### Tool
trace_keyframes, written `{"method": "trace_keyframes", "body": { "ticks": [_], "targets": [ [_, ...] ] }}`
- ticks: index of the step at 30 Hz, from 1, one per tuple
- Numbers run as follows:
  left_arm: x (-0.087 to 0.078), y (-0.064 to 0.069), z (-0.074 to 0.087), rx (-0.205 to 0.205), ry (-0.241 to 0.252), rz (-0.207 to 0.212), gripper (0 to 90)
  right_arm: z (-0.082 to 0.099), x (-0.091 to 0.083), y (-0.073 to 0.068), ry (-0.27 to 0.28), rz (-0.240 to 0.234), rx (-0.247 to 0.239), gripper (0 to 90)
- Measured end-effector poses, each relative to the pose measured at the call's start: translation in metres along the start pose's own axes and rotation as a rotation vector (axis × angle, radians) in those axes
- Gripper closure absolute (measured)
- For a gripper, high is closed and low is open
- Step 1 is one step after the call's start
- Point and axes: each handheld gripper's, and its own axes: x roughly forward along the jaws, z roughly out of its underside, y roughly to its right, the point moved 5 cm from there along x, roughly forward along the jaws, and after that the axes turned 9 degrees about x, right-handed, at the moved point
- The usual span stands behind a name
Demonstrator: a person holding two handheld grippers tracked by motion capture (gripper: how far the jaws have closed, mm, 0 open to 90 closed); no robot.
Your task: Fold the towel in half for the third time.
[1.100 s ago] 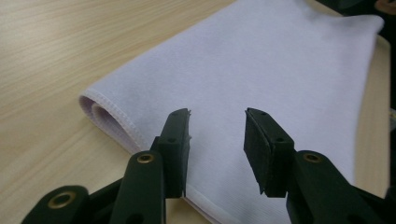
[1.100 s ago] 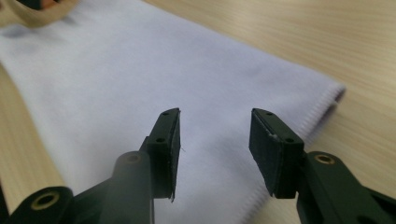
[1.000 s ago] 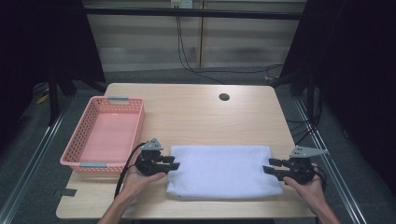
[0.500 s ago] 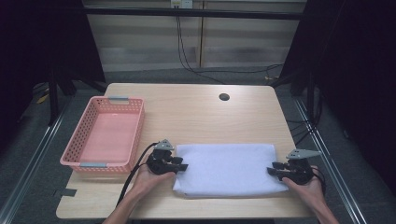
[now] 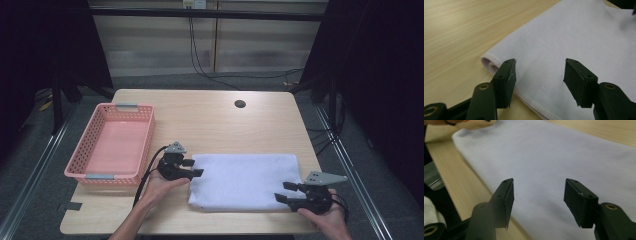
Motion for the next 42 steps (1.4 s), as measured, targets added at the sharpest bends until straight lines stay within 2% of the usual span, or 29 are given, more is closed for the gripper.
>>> {"method": "trace_keyframes", "body": {
  "ticks": [1, 5, 12, 13, 14, 17, 18, 19, 21, 22, 24, 25, 27, 29, 32, 35, 39, 42],
  "targets": [
    [0.001, -0.002, 0.0, -0.014, 0.002, 0.005, 42.2, 0.0, 0.006, -0.008, -0.018, -0.001, -0.025, 41.6],
    [0.005, -0.009, -0.001, -0.035, -0.003, -0.001, 41.4, -0.008, 0.033, -0.04, -0.062, -0.077, -0.066, 41.7],
    [0.005, -0.018, -0.007, -0.034, 0.012, -0.028, 39.4, -0.023, 0.092, -0.091, -0.145, -0.195, -0.118, 38.6],
    [0.005, -0.018, -0.007, -0.034, 0.012, -0.028, 39.3, -0.023, 0.092, -0.091, -0.145, -0.195, -0.118, 38.6],
    [0.007, -0.022, -0.004, -0.038, -0.006, -0.036, 39.3, -0.028, 0.109, -0.105, -0.175, -0.227, -0.151, 38.3],
    [0.006, -0.027, -0.003, -0.049, -0.006, -0.04, 38.9, -0.041, 0.128, -0.124, -0.206, -0.318, -0.148, 36.4],
    [0.006, -0.028, -0.002, -0.055, 0.0, -0.042, 38.5, -0.045, 0.135, -0.127, -0.204, -0.29, -0.17, 35.5],
    [0.005, -0.028, -0.002, -0.055, -0.002, -0.043, 38.5, -0.049, 0.141, -0.13, -0.199, -0.285, -0.184, 35.7],
    [0.004, -0.029, -0.001, -0.056, -0.003, -0.045, 38.4, -0.053, 0.154, -0.135, -0.201, -0.297, -0.182, 35.7],
    [0.003, -0.029, 0.0, -0.056, 0.001, -0.051, 38.4, -0.054, 0.16, -0.137, -0.205, -0.291, -0.205, 35.8],
    [0.0, -0.029, 0.0, -0.046, 0.011, -0.071, 39.2, -0.053, 0.168, -0.142, -0.236, -0.299, -0.223, 35.4],
    [-0.001, -0.029, -0.001, -0.043, 0.018, -0.069, 39.4, -0.053, 0.17, -0.144, -0.239, -0.302, -0.241, 35.3],
    [-0.003, -0.029, -0.004, -0.042, 0.038, -0.066, 39.8, -0.055, 0.173, -0.146, -0.216, -0.272, -0.272, 36.9],
    [-0.003, -0.029, -0.004, -0.047, 0.042, -0.071, 39.8, -0.054, 0.178, -0.146, -0.235, -0.271, -0.277, 38.5],
    [-0.003, -0.031, -0.004, -0.046, 0.042, -0.073, 39.8, -0.048, 0.184, -0.147, -0.242, -0.255, -0.308, 38.3],
    [0.0, -0.036, -0.005, -0.061, 0.036, -0.088, 39.8, -0.046, 0.185, -0.147, -0.23, -0.226, -0.359, 40.8],
    [0.005, -0.043, -0.011, -0.08, 0.053, -0.096, 39.8, -0.042, 0.185, -0.147, -0.207, -0.182, -0.426, 48.6],
    [0.008, -0.045, -0.009, -0.074, 0.033, -0.101, 39.5, -0.04, 0.185, -0.149, -0.194, -0.159, -0.453, 49.6]
  ]
}}
